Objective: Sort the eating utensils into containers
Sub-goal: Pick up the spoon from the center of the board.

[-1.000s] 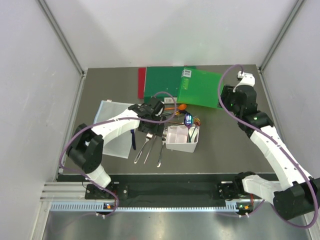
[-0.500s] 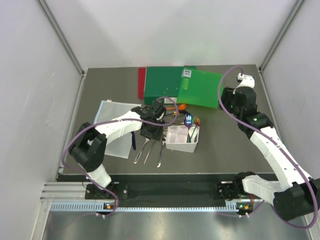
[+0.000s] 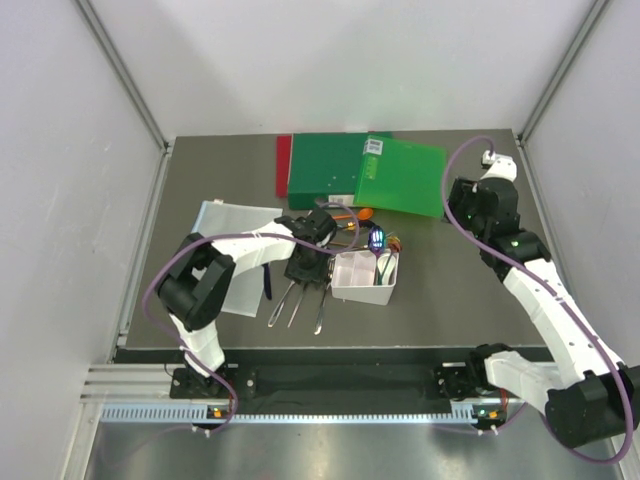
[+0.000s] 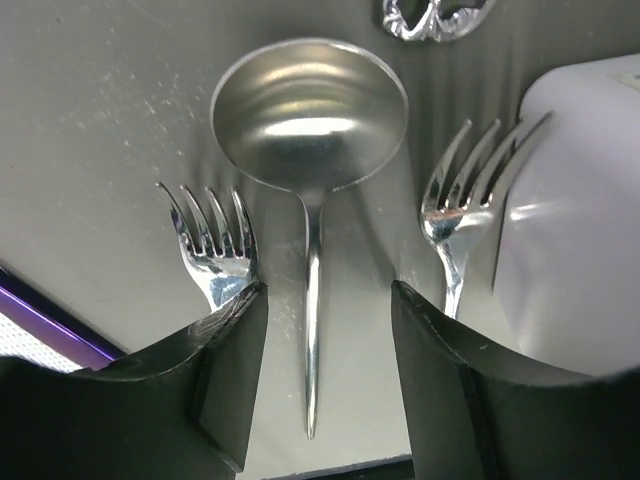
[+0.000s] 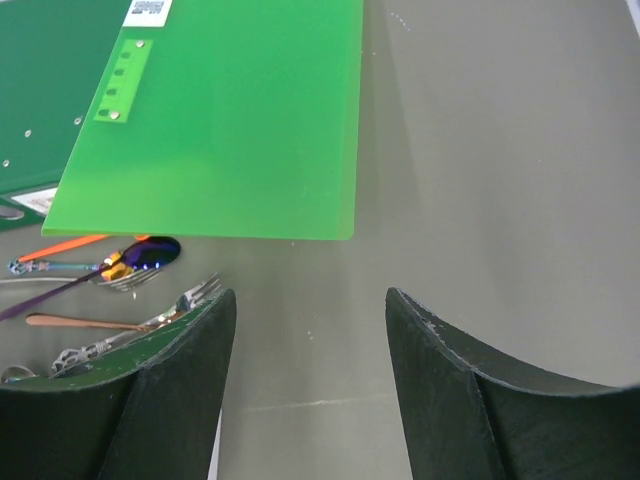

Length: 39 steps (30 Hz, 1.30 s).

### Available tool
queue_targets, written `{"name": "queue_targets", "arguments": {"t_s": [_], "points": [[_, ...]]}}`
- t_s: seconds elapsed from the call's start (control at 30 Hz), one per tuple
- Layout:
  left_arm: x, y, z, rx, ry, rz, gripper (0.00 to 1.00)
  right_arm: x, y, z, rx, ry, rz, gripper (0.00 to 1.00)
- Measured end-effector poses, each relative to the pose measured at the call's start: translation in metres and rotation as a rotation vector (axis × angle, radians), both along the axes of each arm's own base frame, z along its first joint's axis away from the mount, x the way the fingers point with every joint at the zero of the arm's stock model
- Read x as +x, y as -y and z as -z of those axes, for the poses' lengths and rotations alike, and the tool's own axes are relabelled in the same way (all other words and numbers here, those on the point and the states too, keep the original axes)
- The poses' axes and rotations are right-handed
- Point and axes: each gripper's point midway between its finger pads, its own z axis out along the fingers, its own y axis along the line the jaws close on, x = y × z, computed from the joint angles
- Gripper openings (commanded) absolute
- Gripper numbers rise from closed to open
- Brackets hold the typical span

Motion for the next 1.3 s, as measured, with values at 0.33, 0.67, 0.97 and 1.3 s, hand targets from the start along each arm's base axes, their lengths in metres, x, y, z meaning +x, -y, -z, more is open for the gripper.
{"name": "queue_targets", "arguments": {"t_s": [0.33, 0.67, 0.97, 1.3], "points": [[0.01, 0.003, 0.004, 0.027, 0.008, -0.001, 0.53, 0.0, 0.002, 0.0, 0.002, 0.0, 0.005, 0.62], [0.02, 0.012, 0.003, 0.008, 0.027, 0.006, 0.05, -0.001, 0.004, 0.005, 0.0, -0.008, 0.011, 0.62], [0.017, 0.008, 0.003, -0.028, 0.067, 0.0, 0.0, -0.001, 0.003, 0.006, 0.004, -0.011, 0.004, 0.62], [0.012, -0.025, -0.016, -0.018, 0.109, -0.071, 0.0, -0.002, 0.0, 0.008, 0.015, -0.018, -0.012, 0.62]]}}
